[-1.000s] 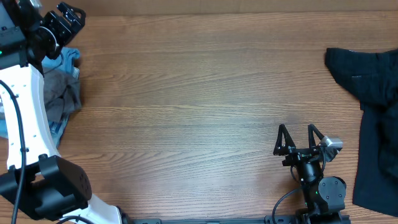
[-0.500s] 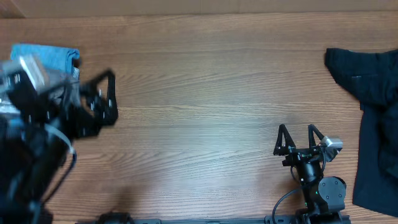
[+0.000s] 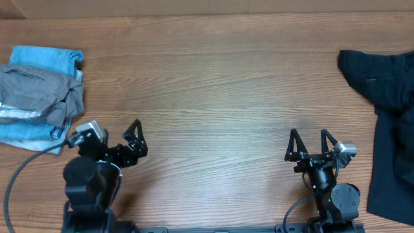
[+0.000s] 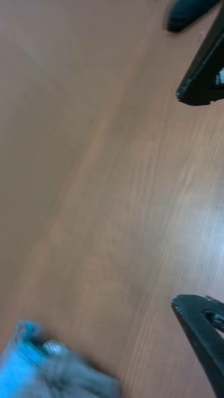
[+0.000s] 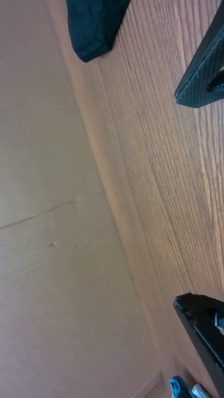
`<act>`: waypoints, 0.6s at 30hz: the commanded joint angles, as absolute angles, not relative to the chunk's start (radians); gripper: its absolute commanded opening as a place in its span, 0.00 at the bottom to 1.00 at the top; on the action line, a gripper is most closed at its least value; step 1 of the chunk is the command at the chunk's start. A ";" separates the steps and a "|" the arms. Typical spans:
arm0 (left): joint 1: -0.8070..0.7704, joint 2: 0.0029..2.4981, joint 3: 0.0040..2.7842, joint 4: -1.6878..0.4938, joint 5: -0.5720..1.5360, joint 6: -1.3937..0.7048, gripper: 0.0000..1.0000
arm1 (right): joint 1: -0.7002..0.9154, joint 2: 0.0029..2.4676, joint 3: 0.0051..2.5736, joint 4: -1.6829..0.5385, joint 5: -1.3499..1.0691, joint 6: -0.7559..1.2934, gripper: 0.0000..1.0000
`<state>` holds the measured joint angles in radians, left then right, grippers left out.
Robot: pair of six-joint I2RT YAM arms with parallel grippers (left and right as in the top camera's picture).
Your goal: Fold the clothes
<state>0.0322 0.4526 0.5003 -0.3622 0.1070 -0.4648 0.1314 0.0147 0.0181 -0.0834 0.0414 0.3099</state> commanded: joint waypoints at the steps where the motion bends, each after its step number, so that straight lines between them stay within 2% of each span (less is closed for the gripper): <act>1: 0.026 0.376 0.324 -0.127 0.071 -0.461 1.00 | 0.128 0.005 0.008 -0.079 0.050 0.307 1.00; 4: 0.026 0.319 0.206 0.003 0.035 -0.461 1.00 | 0.128 0.005 0.008 -0.079 0.050 0.307 1.00; 18: 0.026 0.113 0.005 0.064 -0.063 -0.457 1.00 | 0.128 0.005 0.008 -0.079 0.050 0.307 1.00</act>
